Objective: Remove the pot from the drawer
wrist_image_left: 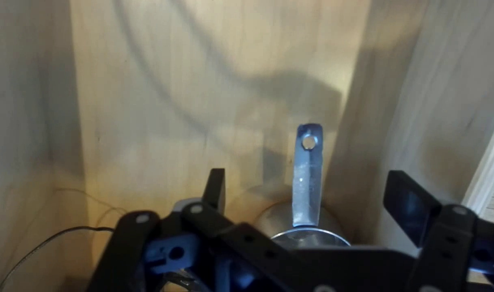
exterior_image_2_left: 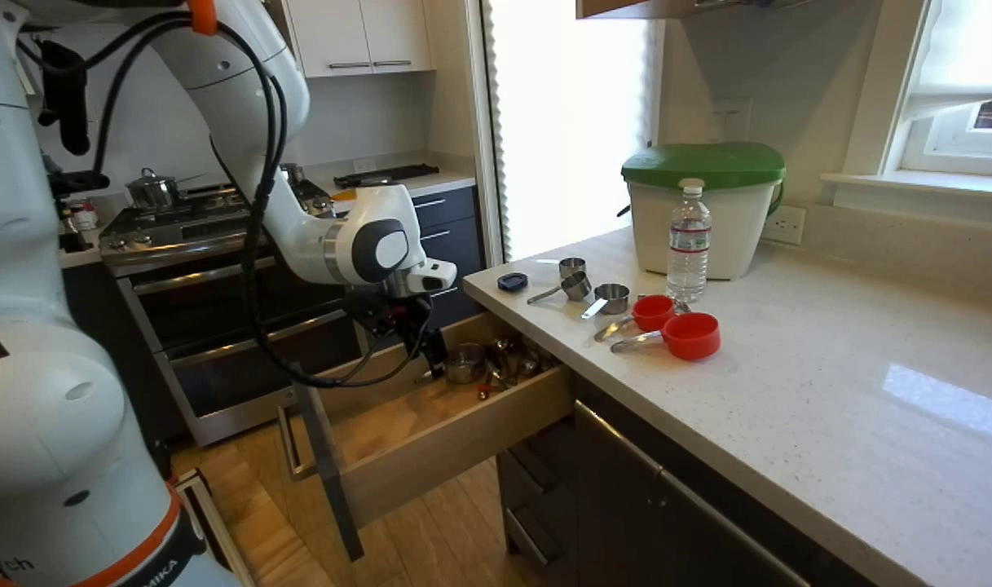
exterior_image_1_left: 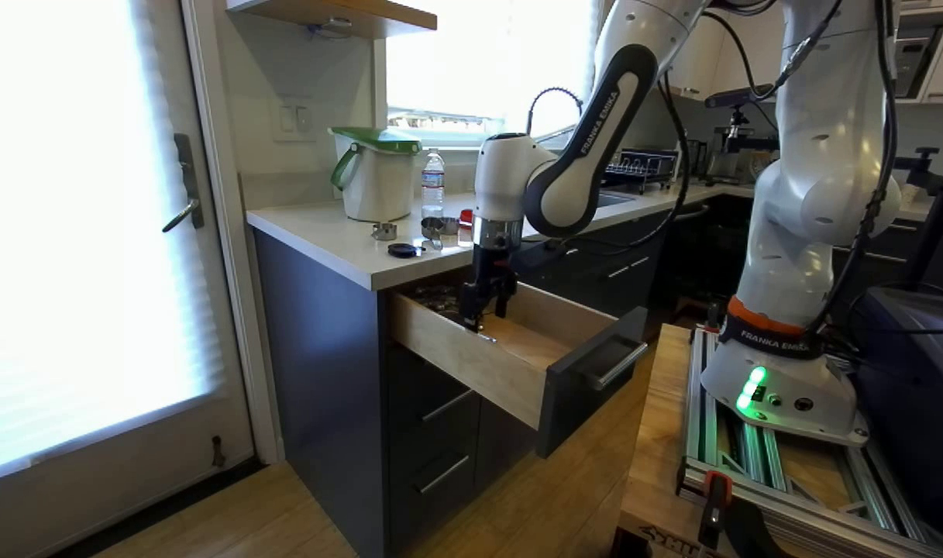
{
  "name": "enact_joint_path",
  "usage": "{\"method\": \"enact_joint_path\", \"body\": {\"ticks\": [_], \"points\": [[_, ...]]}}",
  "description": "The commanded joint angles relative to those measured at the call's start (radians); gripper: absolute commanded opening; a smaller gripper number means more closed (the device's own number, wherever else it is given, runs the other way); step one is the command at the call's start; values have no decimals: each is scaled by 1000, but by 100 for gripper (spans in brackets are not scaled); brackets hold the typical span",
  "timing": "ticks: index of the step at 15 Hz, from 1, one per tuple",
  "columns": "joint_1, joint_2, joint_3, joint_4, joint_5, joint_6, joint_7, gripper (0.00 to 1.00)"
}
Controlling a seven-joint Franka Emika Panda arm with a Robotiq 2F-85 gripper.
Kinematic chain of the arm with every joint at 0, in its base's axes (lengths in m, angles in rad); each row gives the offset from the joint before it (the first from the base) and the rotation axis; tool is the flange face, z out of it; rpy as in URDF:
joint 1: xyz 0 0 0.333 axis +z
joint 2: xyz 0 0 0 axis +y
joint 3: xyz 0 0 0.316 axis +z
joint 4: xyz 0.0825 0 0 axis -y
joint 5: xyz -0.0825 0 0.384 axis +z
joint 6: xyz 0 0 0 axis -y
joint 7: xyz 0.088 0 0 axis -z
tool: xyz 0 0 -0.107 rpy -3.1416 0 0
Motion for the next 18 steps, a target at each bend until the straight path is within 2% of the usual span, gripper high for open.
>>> {"method": "enact_joint_path", "body": {"ticks": [1,2,4,6,7,12,14,16,18], "points": [[40,61,-61,30,-60,53,35,100],[45,70,-69,31,-54,65,25,98],[53,86,-82,31,-40,85,9,74],[62,101,-93,29,-29,104,-5,62],[67,106,-100,28,-28,110,-8,52],[92,106,-119,33,-16,114,-24,14],[94,94,-112,38,-6,104,-34,5],[102,79,-112,42,-10,89,-38,8],[99,58,-105,38,-4,73,-55,5]]}}
